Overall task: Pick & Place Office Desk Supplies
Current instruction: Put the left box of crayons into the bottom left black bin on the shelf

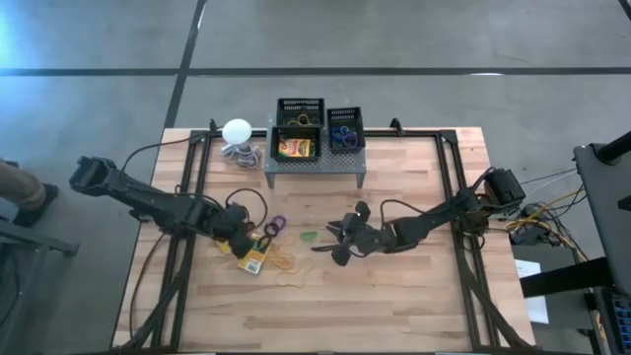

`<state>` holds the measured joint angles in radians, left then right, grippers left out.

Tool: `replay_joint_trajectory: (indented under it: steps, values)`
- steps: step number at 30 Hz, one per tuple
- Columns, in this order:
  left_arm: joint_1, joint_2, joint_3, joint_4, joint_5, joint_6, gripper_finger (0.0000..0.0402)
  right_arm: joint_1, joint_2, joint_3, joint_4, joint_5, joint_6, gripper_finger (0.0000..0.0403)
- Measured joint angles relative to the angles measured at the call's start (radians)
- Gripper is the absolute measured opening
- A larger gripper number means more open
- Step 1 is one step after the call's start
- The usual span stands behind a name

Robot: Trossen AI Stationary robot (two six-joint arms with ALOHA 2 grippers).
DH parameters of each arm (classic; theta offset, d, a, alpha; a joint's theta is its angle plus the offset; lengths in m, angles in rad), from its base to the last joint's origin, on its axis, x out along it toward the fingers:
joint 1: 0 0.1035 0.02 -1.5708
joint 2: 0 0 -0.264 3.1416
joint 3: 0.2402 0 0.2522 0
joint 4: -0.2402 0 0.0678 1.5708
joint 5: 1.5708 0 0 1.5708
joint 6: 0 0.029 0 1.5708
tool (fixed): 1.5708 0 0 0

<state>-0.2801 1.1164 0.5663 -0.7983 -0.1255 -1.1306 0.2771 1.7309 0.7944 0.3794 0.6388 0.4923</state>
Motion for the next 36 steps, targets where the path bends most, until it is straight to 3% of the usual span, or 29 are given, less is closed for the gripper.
replay_joint_trajectory:
  steps: [6, 11, 27, 36]
  values:
    - [0.005, 0.0, -0.002, -0.069, 0.029, 0.0, 0.0155, 0.0, 0.0, 0.0, 0.0, 0.0, -0.006, 0.0056]
    - [0.016, 0.0, 0.008, -0.225, 0.041, -0.041, 0.0157, 0.0, 0.0, 0.0, 0.0, 0.0, -0.006, 0.0057]
    - [0.203, 0.001, -0.002, -0.208, -0.053, -0.021, 0.0157, -0.003, 0.001, 0.0, -0.001, 0.009, -0.006, 0.0057]
    - [0.276, 0.002, -0.016, -0.197, -0.054, 0.03, 0.0157, -0.002, 0.001, 0.0, 0.0, 0.012, -0.038, 0.0057]
